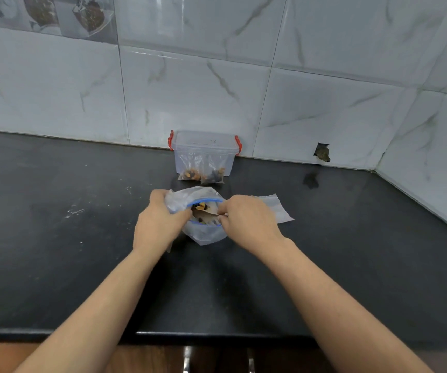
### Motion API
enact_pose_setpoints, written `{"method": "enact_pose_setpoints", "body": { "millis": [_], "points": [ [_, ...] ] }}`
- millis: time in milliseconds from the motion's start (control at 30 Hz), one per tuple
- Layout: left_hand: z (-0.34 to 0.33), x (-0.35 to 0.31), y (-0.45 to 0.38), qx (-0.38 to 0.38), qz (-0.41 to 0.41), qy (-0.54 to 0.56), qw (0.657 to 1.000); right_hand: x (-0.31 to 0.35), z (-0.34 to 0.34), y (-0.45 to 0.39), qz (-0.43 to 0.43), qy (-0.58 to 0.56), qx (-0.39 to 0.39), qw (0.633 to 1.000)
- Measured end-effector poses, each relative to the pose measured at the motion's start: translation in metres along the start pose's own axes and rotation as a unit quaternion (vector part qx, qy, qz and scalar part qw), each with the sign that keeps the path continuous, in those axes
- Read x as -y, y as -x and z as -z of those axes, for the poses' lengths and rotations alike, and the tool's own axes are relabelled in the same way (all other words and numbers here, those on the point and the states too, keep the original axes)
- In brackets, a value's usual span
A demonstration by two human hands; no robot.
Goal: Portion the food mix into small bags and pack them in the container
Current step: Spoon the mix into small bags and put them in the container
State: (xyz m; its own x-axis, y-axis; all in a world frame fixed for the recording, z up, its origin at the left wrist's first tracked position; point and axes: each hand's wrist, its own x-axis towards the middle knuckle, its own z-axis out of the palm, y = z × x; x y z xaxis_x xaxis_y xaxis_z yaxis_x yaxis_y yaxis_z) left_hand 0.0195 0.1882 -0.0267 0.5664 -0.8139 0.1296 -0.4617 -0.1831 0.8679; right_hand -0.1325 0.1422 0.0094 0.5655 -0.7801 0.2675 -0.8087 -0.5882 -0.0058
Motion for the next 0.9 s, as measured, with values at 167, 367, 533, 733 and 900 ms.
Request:
{"method": "enact_pose_setpoints", "body": {
  "millis": [167,367,533,733,900],
  "points": [
    [0.002,0.000,-0.011,0.020,0.031,0.164,0.986,-0.001,0.003,0.004,-0.002,0.015,-0.033,0.999],
    [0.000,-0.003,-0.019,0.063,0.044,0.204,0.976,0.012,0.002,0.008,-0.005,0.098,-0.133,0.986],
    [0.000,-0.008,-0.022,0.085,0.035,0.173,0.981,0.002,-0.011,0.004,-0.002,0.078,-0.130,0.988],
    [-0.005,-0.008,-0.021,0.179,0.073,0.139,0.971,-0.003,-0.015,0.003,-0.010,0.071,-0.044,0.996],
    [-0.006,-0.018,-0.023,0.217,0.082,0.161,0.959,-0.008,-0.023,-0.004,-0.070,-0.021,-0.063,0.995]
  ]
}}
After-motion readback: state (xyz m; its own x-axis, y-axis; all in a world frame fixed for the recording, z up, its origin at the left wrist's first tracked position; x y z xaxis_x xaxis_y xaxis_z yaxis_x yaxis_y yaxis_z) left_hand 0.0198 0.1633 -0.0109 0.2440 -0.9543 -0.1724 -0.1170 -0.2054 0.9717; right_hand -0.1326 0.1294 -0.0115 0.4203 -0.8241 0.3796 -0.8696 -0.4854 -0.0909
